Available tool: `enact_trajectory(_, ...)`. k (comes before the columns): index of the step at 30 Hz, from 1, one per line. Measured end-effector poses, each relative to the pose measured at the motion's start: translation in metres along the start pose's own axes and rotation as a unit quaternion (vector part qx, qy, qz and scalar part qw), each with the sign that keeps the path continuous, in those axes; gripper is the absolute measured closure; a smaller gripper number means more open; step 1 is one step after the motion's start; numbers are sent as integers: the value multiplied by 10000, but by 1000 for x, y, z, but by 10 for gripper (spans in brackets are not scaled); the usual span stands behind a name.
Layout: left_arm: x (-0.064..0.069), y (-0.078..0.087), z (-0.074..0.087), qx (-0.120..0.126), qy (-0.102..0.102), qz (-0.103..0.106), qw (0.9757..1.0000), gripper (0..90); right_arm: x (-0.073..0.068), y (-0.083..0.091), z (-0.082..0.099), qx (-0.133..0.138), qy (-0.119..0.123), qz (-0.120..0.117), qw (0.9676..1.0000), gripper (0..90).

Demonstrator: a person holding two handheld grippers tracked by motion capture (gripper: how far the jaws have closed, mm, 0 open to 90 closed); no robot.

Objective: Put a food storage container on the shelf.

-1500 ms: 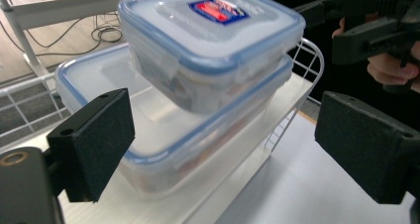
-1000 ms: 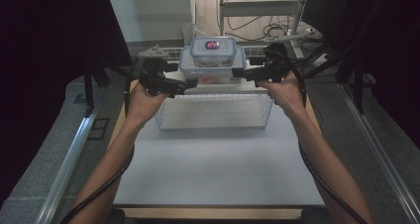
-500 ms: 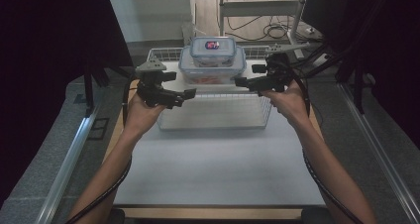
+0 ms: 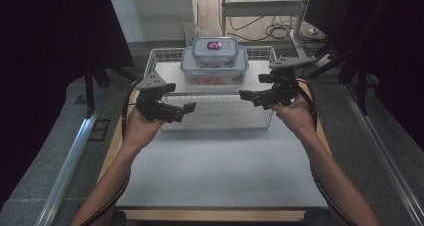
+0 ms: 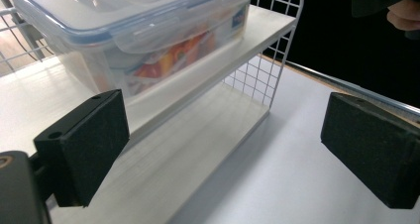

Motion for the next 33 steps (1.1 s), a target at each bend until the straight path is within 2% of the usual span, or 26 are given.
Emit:
enact_trajectory(6, 10, 2, 7, 12, -62, -1, 10000, 41, -6, 6, 10, -13, 155, 79, 9998, 12)
enact_trajectory(14, 23, 1, 20, 27, -59, 81, 9999, 38, -14, 8, 26, -55, 217, 53, 9997, 2)
enact_trajectory(21, 31, 0, 35, -49, -132, 3, 9999, 37, -18, 7, 39, -80, 322, 98, 9994, 1)
enact_trajectory(33, 43, 0, 54, -159, -194, -34, 9997, 35, -21, 1, 67, -189, 392, 42, 9990, 0)
Point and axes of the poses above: each handheld gripper's, and its own axes: y roughly backward along the jaws, z roughly out of its underside, x roughly to its right, the point moved 4 cm from there along -y, roughly forward along the jaws, and after that the axes turned 11 degrees about -y, right-handed, at the moved point
